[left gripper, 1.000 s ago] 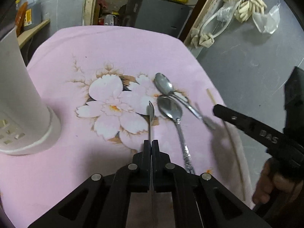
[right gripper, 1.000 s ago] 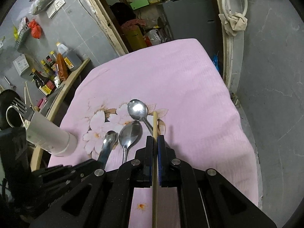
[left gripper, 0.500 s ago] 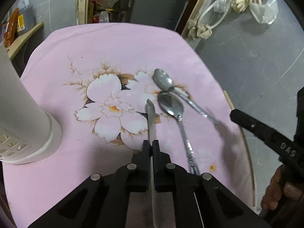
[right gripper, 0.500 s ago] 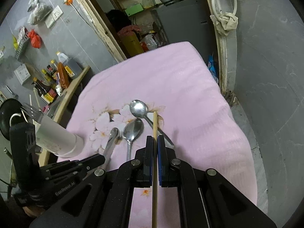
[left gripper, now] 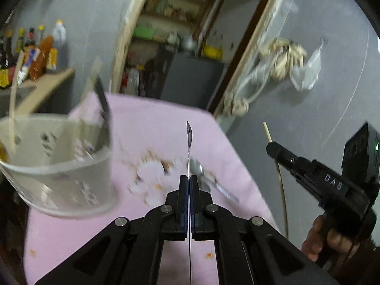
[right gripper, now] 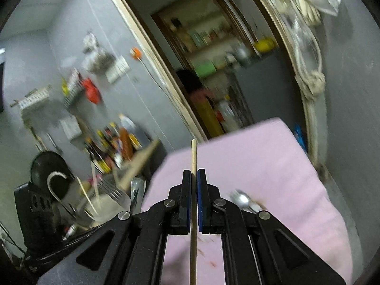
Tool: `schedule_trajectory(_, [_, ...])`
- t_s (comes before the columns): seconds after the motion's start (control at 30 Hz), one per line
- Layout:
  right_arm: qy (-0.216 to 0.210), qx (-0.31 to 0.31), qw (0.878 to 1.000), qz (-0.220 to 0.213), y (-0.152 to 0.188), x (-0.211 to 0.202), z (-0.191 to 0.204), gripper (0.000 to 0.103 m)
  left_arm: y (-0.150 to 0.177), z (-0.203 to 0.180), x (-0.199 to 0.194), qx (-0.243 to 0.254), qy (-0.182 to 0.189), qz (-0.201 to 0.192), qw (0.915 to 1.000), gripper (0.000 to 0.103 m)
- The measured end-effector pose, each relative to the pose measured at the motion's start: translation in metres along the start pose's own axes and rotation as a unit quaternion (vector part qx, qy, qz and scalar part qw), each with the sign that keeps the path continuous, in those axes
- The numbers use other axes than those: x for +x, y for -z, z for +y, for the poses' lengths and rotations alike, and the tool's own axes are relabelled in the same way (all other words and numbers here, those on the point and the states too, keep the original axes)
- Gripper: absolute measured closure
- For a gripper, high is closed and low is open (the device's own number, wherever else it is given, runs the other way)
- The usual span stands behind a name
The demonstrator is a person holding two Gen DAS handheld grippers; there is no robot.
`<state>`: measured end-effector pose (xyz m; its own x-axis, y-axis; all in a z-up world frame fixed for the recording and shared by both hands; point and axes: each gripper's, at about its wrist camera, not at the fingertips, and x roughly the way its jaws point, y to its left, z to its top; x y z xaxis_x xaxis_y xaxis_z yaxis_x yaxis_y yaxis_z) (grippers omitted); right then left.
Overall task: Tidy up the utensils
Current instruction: 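Carry the knife with the left tool while the right tool carries the chopstick, release both into the basket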
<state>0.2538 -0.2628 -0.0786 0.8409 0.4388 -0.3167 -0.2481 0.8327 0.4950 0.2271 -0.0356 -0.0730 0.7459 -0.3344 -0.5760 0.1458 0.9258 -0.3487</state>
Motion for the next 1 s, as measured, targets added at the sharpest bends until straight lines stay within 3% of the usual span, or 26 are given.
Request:
schedule_trajectory(0.3, [-0.065,-0.032,0.994,-0.085,-0.024,0.02,0.086,0.099,-0.055,0.044,-0.069,-0.021,-0.014,-0.103,0.9944,0.101])
schedule_trajectory(0.5, [-0.095,-0.019,0.986,-0.133,-0.026,0.047,0.134,0.099,-0.08,0.09,-0.104,-0.037,-0.041,-0.164,0.9849,0.101])
schedule_trajectory(0.73, [-0.06,-0.026,0.982,-0.178,-0.006,0.073,0.172,0.099,-0.091,0.163,-0.109,-0.11,-0.065,-0.213,0.9687,0.101])
schedule_trajectory(0.87, [-0.037,-0.041,0.978,-0.201,0.005,0.082,0.185,0.099,-0.085,0.199,-0.102,-0.154,-0.073,-0.222,0.96,0.101])
schedule_trajectory(1.0, [-0.022,-0.048,0.975,-0.217,0.011,0.086,0.19,0.099,-0.077,0.215,-0.09,-0.171,-0.073,-0.221,0.9573,0.101])
